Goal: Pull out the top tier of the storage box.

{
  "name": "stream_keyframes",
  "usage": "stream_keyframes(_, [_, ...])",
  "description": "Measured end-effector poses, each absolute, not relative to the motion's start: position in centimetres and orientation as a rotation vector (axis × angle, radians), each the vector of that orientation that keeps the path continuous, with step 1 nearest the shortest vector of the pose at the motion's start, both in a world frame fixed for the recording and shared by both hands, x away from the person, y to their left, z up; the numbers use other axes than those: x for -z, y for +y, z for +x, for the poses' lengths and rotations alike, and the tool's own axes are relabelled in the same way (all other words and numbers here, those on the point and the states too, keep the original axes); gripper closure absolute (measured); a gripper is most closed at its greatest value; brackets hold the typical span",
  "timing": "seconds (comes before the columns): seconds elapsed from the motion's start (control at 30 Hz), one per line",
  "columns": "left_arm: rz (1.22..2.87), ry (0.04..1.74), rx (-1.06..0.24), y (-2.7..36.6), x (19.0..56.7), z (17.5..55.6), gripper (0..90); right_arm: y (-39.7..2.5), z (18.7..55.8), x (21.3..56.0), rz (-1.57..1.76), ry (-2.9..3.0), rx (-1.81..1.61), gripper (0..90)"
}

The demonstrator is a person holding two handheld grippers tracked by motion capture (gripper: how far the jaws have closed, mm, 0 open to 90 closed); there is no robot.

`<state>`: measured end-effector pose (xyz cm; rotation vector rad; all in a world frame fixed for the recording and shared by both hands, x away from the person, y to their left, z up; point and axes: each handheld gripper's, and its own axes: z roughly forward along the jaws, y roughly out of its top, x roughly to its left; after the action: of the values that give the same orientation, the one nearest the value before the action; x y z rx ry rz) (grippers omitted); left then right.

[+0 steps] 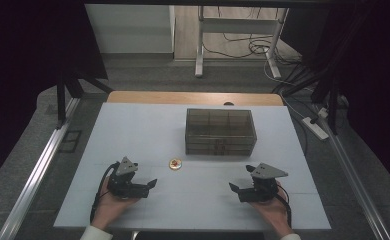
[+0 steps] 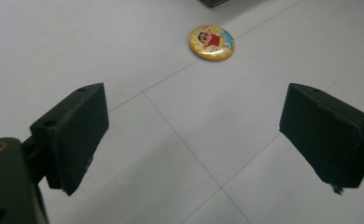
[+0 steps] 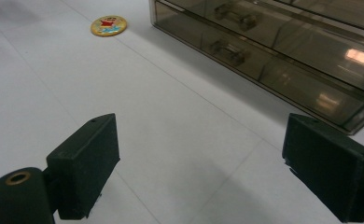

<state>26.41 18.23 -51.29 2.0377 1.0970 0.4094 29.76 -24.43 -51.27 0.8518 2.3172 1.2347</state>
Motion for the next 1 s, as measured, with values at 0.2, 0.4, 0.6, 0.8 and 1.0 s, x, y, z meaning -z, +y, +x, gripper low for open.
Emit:
stream_keyframes(0.2, [2.047,1.092,-0.411,18.1,51.3,26.4,8.9,-23.4,29.7,51.3,0.821,2.335,-1.239,10.4])
stream_keyframes(0.4, [2.044,1.095,-0.410,18.1,51.3,26.4,8.9,-22.5,29.7,51.4,0.799,2.338,-1.238,10.9])
stream_keyframes(0.6, [2.045,1.095,-0.408,18.1,51.3,26.4,8.9,-21.6,29.5,51.3,0.770,2.348,-1.230,11.3])
stream_keyframes(0.8, [2.044,1.092,-0.409,18.1,51.3,26.4,8.9,-20.5,29.9,51.3,0.729,2.354,-1.187,12.1])
stream_keyframes(1.0, [2.046,1.094,-0.407,18.1,51.3,26.4,8.9,-19.8,30.8,51.4,0.718,2.378,-1.172,11.8])
